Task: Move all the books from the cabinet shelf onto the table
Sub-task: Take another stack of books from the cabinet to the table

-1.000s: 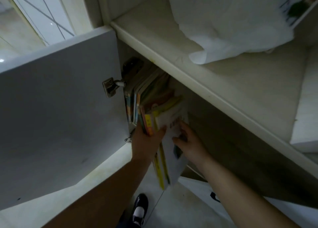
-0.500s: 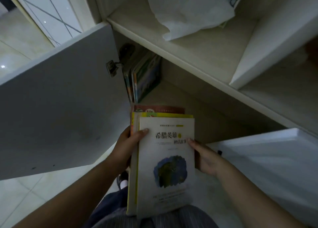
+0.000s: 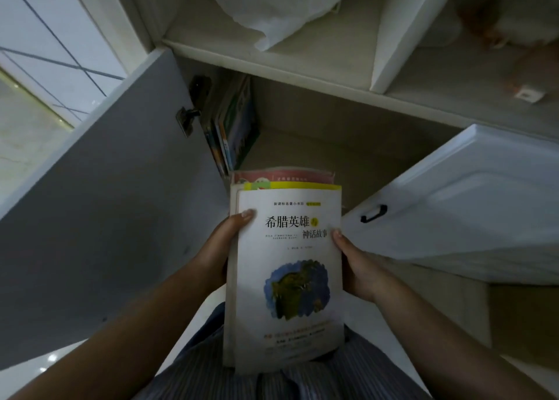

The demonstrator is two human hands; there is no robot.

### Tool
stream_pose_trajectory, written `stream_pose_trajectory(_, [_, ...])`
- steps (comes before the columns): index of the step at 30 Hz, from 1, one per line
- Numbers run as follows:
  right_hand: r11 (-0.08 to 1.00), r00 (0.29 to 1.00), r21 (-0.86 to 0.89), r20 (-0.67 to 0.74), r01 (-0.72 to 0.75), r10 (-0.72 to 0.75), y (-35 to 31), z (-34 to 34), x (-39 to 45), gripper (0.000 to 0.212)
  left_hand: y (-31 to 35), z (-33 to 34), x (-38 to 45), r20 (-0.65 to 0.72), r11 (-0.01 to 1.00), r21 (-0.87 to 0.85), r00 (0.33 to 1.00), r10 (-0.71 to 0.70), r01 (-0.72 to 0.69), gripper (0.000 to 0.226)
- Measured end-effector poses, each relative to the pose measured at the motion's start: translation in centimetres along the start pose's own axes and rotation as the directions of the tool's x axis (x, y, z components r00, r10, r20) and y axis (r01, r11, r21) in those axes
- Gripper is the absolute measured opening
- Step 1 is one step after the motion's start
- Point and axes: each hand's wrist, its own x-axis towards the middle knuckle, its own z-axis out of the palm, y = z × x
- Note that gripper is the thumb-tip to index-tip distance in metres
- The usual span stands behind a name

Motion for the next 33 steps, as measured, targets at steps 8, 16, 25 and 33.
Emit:
stream_pose_trajectory(8, [0.994,0.98,0.042,-0.174,0.104,-0.095,6.0,3.8,-1.9,0.048,0.4,-3.1,-2.4,0.134,0.995,0.077,0.988,-0.075,0.065,0.054])
stream_pose_trajectory(16, [0.96,0.884,0.009,-0.394,0.279,-0.253,10.9,4.6,-5.7,0.077,-0.8,-3.3,-3.4,0.226,0.969,0.212,0.959,-0.172,0.124,0.049])
stream_pose_trajectory(25, [0.914,0.733,0.026,-0.607,0.406,-0.308,16.2,5.0,-14.0,0.078,-4.0,2.5,-3.6,0.366,0.861,0.487,0.862,-0.351,0.144,0.046])
stream_pose_trajectory(33, [0.769,0.568,0.219,-0.794,0.601,-0.218,24.7,6.3,-21.9,0.063,-11.3,10.6,-7.1,0.507,0.73,0.682,0.745,-0.434,-0.039,0.041])
